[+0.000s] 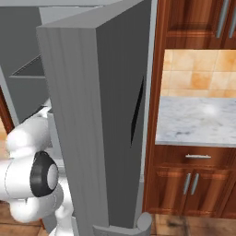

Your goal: Pick the egg and butter from the fridge and place them by the bowl for mixing.

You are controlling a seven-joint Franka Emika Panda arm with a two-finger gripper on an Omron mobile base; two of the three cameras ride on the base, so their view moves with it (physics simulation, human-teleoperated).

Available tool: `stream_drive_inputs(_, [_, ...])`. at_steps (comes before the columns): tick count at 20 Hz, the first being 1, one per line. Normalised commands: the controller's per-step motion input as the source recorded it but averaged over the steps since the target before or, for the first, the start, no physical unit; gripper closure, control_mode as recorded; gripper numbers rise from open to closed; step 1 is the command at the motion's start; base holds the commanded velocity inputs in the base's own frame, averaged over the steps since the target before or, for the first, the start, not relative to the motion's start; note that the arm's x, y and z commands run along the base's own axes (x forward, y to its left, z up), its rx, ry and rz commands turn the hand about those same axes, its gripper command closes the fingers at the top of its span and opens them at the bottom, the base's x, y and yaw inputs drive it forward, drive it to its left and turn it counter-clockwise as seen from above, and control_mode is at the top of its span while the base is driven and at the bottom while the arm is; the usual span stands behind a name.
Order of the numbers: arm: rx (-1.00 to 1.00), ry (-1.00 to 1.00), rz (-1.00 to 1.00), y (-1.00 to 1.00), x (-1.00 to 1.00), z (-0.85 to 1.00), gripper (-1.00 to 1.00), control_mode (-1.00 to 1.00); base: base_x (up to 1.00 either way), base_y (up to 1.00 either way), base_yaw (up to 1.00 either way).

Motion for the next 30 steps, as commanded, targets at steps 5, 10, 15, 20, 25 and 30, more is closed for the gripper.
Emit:
stream_drive_inputs(5, [0.05,0.06,0.00,0.57,-1.00,1.00,1.00,-1.00,0.00,0.00,0.00])
stream_drive_inputs(10, [0.04,0.14,0.02,0.49,-1.00,0.94,1.00,-1.00,0.00,0.00,0.00])
stream_drive_inputs(15, [0.00,0.08,0.07,0.43,-1.00,0.37,1.00,-1.00,0.00,0.00,0.00])
stream_drive_inputs(20, [-0.07,-0.48,0.00,0.13,-0.84,0.22,1.00,-1.00,0.00,0.00,0.00])
stream_drive_inputs(25, [0.00,0.04,0.06,0.20,-0.20,-0.05,1.00,-1.00,0.00,0.00,0.00])
stream_drive_inputs(30, [0.00,0.02,0.05,0.16,-0.19,-0.06,1.00,1.00,-0.31,0.80,0.35])
